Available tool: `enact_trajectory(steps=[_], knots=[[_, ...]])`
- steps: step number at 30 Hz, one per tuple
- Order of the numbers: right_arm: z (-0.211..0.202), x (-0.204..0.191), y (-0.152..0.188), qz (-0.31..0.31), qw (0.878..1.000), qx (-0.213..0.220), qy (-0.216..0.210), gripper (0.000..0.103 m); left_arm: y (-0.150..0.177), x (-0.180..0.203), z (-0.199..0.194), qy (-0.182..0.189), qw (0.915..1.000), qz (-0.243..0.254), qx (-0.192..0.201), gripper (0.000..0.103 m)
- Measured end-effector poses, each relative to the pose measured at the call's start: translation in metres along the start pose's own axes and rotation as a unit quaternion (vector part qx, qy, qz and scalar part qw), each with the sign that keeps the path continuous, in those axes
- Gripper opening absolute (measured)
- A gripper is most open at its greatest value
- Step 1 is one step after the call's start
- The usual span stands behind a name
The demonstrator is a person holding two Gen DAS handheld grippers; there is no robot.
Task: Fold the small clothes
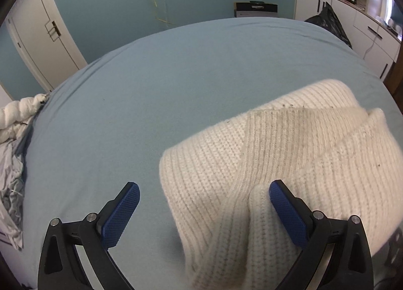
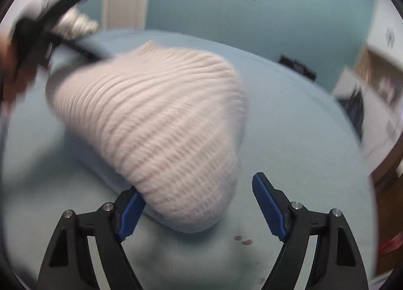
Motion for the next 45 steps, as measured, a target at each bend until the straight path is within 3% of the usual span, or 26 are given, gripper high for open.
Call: enact_trajectory(steps=[2,5,7,10,13,16,18,20,22,27,32,35,38,43,45], knots=[[0.006,0.015,0.004,0.06,0.998,-0.018,-0.013,0.08,0.003,0.001,0.002,0.006,1.0,0.001,-0.004,0.103],[0.027,0.018,0.015,0.076,0.994,-0.07,-0.02,0.084,0.005,0.0,0.001,-0.008,1.0,0.003,-0.001,0.103],[0.017,0.018,0.014,0.078,0.992,-0.094,-0.033,0.084,0.01,-0.003,0.003,-0.004,1.0,0.002,-0.002,0.103],[-0.042,0.02,-0.011,0.094,0.989,-0.026,-0.107,0.084,0.014,-0.005,0.004,0.0,1.0,-0.006,0.0,0.103],[-0.069,0.026,-0.04,0.112,0.988,0.02,-0.105,0.085,0.015,-0.003,0.005,-0.005,1.0,-0.005,0.002,0.103],[-0.048,0.026,-0.065,0.159,0.979,-0.009,-0.126,0.085,0.016,-0.003,0.003,-0.009,1.0,-0.003,0.002,0.103],[-0.032,0.014,-0.052,0.173,0.974,-0.057,-0.133,0.085,0.015,-0.003,0.004,-0.007,1.0,-0.003,0.003,0.103],[-0.025,0.004,-0.033,0.164,0.975,-0.086,-0.119,0.088,0.017,0.0,0.006,-0.002,1.0,0.003,-0.002,0.103],[-0.008,-0.001,-0.023,0.13,0.982,-0.113,-0.081,0.101,0.018,0.001,0.006,0.009,0.9999,0.005,-0.002,0.103],[0.007,-0.006,0.007,0.121,0.982,-0.127,-0.066,0.101,0.022,0.005,0.003,0.012,0.9998,0.013,0.001,0.103],[0.002,-0.024,-0.006,0.112,0.987,-0.106,-0.046,0.101,0.023,-0.002,0.004,0.006,1.0,-0.003,0.003,0.103],[-0.01,-0.017,-0.022,0.167,0.974,-0.125,-0.091,0.101,0.026,-0.001,0.006,0.015,0.9998,-0.013,0.0,0.103],[-0.026,-0.01,-0.031,0.198,0.97,-0.087,-0.114,0.101,0.019,0.0,0.011,0.016,0.9997,-0.018,0.001,0.103],[-0.05,0.013,-0.049,0.218,0.976,-0.008,-0.023,0.102,0.02,0.001,0.011,0.013,0.9997,-0.018,0.006,0.103],[-0.046,0.012,-0.052,0.226,0.973,-0.018,-0.039,0.102,0.02,0.001,0.012,0.017,0.9996,-0.02,0.007,0.103]])
Point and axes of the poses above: each gripper's, at about its wrist camera, not at the fingertips, and z roughly the way its jaws point, x to its right, y to its underside, the point moved 4 cm from there along z, roughly the way its jaws point, and after that the axes turned 4 degrees about z, right-handed, at the moved point
